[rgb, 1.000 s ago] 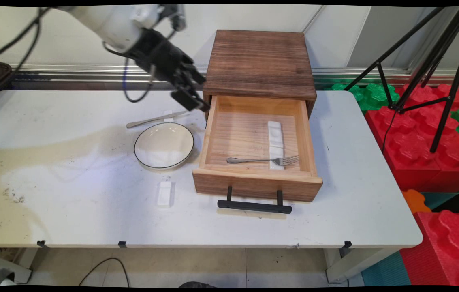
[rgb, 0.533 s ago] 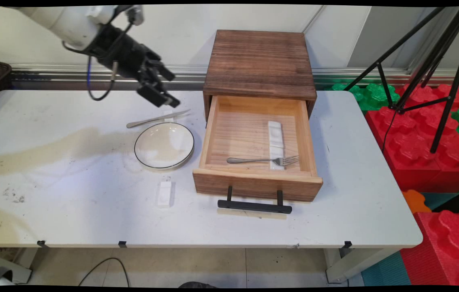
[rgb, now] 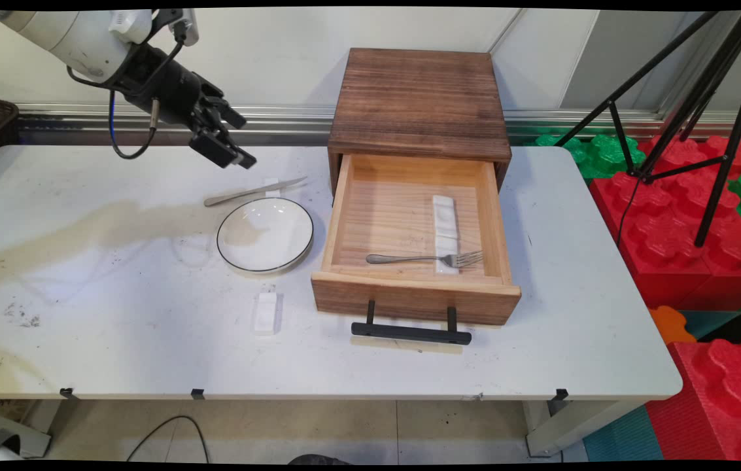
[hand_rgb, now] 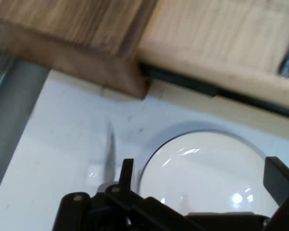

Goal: Pick up the knife from the left of the white plate

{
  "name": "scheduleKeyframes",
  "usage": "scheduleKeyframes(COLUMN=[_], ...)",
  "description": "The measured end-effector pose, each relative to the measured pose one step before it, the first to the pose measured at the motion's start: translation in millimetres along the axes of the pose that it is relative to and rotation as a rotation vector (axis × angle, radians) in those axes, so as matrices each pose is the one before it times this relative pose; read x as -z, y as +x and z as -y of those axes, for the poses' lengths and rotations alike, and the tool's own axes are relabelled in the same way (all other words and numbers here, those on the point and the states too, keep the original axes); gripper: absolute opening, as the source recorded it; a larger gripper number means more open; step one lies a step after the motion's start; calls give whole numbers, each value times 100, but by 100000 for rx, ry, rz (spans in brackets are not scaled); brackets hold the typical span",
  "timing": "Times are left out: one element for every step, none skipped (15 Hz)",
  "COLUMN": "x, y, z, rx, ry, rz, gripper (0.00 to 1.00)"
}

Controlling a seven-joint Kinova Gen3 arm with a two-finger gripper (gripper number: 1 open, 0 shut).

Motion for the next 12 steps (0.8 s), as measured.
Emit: scheduleKeyframes(x=[-174, -349, -341, -376, -289, -448, -326, -487, -336, -512, -347, -521], y=[-459, -556, -405, -390, -263, -384, -261, -376, -243, -330, -209, -259], z=[648, 866, 628, 581, 386, 533, 337, 467, 286, 414, 287, 414], rx=[482, 564, 230, 118, -35, -177, -319, -575, -560, -912, -514, -789], ry=[1121, 1422, 920, 722, 416, 441, 173, 155, -3, -10, 44, 46], rz=[1022, 1419, 1181, 1214, 875, 1369, 1030, 1548, 1082, 1562, 1033, 1463], gripper=[100, 100, 100, 100, 100, 100, 100, 100, 100, 100, 100, 100])
